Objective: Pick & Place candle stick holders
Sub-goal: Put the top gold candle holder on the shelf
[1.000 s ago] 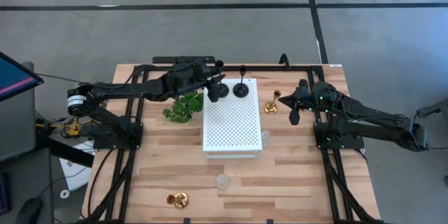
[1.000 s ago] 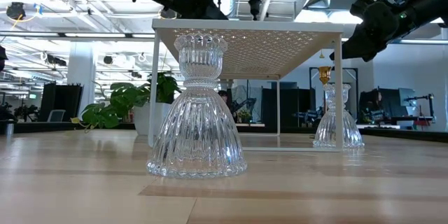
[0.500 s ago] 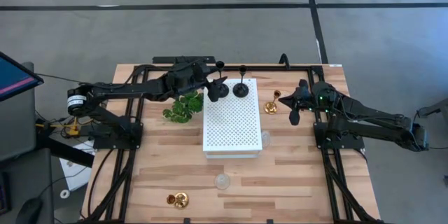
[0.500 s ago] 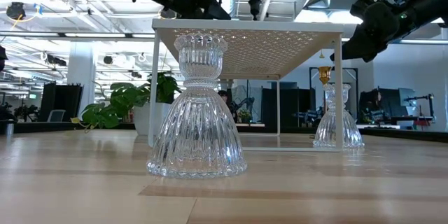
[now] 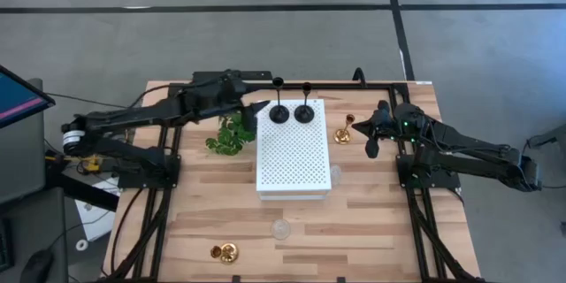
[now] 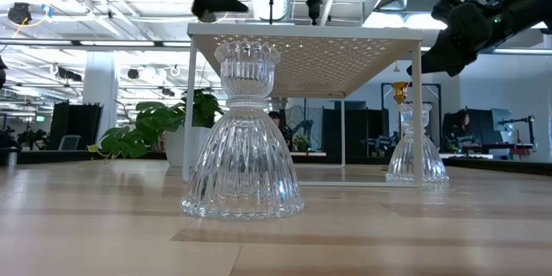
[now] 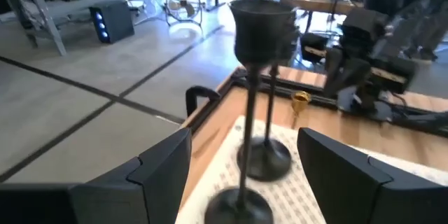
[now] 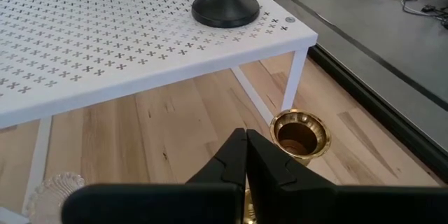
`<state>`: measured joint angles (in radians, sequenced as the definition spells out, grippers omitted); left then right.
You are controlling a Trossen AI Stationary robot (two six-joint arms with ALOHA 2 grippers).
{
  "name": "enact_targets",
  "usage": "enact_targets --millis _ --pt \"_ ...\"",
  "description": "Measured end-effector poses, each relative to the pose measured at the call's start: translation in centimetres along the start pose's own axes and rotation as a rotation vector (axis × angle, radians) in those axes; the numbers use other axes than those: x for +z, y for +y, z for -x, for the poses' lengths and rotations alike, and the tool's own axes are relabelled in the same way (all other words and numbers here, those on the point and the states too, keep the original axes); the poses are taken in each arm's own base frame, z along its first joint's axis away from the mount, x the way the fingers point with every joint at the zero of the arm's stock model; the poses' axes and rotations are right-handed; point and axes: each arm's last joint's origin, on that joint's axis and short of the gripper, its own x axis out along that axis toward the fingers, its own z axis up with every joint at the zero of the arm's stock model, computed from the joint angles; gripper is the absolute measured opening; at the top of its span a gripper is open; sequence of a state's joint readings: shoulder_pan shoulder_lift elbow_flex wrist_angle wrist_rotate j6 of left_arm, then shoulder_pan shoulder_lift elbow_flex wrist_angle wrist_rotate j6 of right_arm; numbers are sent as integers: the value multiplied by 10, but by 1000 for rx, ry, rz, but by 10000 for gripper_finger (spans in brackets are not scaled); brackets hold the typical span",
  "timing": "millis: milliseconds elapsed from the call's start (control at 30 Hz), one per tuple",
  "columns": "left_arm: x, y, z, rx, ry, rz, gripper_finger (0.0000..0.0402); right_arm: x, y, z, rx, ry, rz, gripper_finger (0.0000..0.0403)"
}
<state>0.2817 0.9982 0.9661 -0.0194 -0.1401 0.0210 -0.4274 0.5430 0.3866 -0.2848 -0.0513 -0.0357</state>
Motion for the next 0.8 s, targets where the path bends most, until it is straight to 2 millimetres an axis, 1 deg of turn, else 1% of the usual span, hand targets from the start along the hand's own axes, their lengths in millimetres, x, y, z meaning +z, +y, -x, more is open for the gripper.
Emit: enact_targets --millis 67,167,267,367,500,633,700,800 --pt "3 0 14 -46 12 1 262 0 0 0 0 0 0 0" --pt "3 -2 32 -161 50 10 262 0 0 0 0 0 0 0" --pt "5 -6 46 -282 67 96 256 0 0 0 0 0 -1 0" --pt "6 -13 57 -406 91 171 237 0 0 0 0 -2 -2 0" --pt "8 -26 68 -580 99 172 189 0 0 0 0 -2 -2 0" --pt "5 -38 73 -666 125 140 126 0 0 0 0 -2 -9 0" --pt "0 -44 73 -691 134 110 93 0 0 0 1 1 -10 0" --pt "-15 -52 72 -685 182 93 46 -3 0 0 2 26 -12 0"
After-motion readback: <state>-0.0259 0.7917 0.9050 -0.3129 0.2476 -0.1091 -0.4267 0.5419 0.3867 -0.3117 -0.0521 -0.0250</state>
